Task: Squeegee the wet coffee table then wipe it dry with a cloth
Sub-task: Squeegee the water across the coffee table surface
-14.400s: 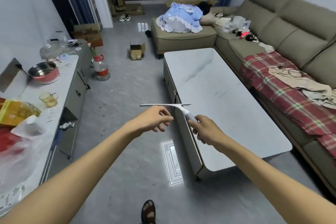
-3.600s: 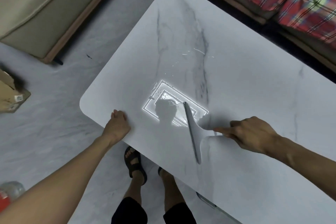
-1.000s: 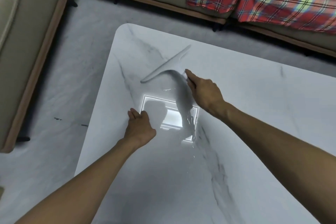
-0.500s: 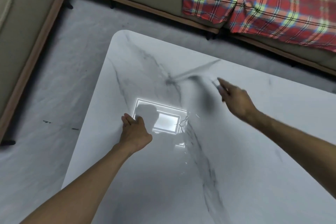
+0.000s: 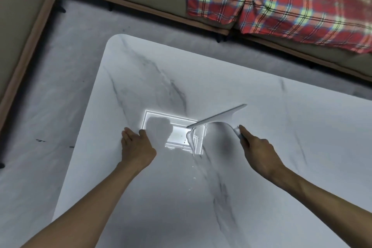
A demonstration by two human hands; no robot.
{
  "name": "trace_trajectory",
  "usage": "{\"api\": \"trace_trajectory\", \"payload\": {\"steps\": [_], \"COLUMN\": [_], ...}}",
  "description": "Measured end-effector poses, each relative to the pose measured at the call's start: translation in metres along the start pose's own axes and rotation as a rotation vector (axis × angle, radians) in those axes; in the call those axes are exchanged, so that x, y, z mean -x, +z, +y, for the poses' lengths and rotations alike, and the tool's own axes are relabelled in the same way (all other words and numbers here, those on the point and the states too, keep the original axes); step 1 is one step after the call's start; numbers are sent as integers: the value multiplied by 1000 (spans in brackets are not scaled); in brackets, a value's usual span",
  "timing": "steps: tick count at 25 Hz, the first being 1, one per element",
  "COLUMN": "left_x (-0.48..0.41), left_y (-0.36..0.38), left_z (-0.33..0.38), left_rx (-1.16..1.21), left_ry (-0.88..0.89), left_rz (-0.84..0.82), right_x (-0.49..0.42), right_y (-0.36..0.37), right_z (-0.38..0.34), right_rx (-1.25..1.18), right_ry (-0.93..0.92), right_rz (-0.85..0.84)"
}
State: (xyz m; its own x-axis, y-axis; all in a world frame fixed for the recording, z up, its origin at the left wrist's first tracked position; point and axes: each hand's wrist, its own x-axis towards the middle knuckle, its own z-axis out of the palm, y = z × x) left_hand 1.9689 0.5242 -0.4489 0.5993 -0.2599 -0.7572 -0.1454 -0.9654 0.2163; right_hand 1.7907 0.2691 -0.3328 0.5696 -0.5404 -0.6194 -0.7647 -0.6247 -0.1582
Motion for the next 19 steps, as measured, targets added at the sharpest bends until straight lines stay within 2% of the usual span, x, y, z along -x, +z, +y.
{"api": "trace_trajectory", "payload": {"steps": [3,5,9,11,15,19], "left_x": [13,17,8,6,8,9], "left_y": [22,36,46,46,35,26], "left_z": [11,19,26,27,33,40], "left_rx": [-21,-18,-63,-86,-94,-74], "left_ry": [153,219,200,184,168,144], "left_rz": [110,98,9,-29,-110,-163], "right_x": [-10,-51,-130,-134,-76,-1], "right_y": [-20,-40,-60,-51,-9,13], "right_z": [10,2,-22,-22,3,28], "right_rx": [-12,-106,-412,-395,-115,-56], "right_ry": [-23,-23,144,152,63,100], "right_rz": [88,171,206,182,169,4]}}
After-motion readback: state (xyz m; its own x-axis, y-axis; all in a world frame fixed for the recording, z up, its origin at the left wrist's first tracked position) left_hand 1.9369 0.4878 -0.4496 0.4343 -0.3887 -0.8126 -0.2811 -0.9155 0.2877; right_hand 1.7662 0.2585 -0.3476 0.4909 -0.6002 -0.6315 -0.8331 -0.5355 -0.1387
